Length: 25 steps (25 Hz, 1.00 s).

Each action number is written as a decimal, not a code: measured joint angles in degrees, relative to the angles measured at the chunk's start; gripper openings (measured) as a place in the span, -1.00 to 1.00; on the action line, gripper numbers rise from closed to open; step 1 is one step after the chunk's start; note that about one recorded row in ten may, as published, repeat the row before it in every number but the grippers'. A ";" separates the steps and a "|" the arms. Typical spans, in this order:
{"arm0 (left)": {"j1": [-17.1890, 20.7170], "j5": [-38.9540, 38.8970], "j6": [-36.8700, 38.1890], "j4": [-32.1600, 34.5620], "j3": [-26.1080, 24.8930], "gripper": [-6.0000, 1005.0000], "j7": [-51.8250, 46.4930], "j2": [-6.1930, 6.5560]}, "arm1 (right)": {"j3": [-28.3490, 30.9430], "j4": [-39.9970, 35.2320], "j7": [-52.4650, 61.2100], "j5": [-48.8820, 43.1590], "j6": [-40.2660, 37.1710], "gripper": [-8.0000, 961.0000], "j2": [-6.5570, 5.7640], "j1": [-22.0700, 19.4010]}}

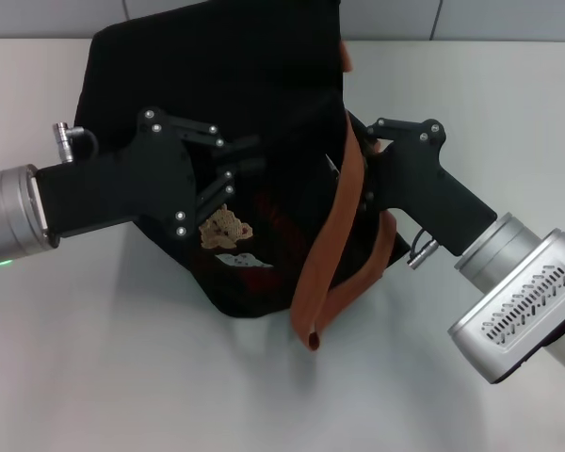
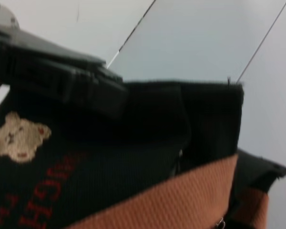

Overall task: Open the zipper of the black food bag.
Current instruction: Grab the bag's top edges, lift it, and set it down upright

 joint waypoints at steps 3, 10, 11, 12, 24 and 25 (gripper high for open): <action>0.40 -0.01 0.83 0.00 -1.30 -0.80 0.00 0.08 | 0.07 -0.36 0.01 0.16 0.24 -0.99 0.00 -0.74; 1.59 -0.05 2.86 0.00 -6.38 -0.81 0.00 0.24 | 0.55 -2.32 1.32 0.29 0.82 -0.99 0.01 -2.73; 1.87 -0.07 3.19 0.00 -7.90 -0.81 0.00 0.26 | 0.76 -2.69 1.85 0.29 1.04 -0.99 0.01 -3.03; 1.87 -0.07 3.19 0.00 -7.90 -0.81 0.00 0.26 | 0.95 -3.05 2.39 0.29 1.17 -0.99 0.01 -3.28; 3.27 -0.18 3.82 -0.61 -13.42 -0.80 0.00 0.35 | 6.68 -5.72 4.34 0.45 0.74 -0.99 -0.01 -7.34; 3.27 -0.18 3.82 -0.61 -13.42 -0.81 0.00 0.35 | 6.68 -5.72 4.34 0.45 0.74 -0.99 -0.01 -7.34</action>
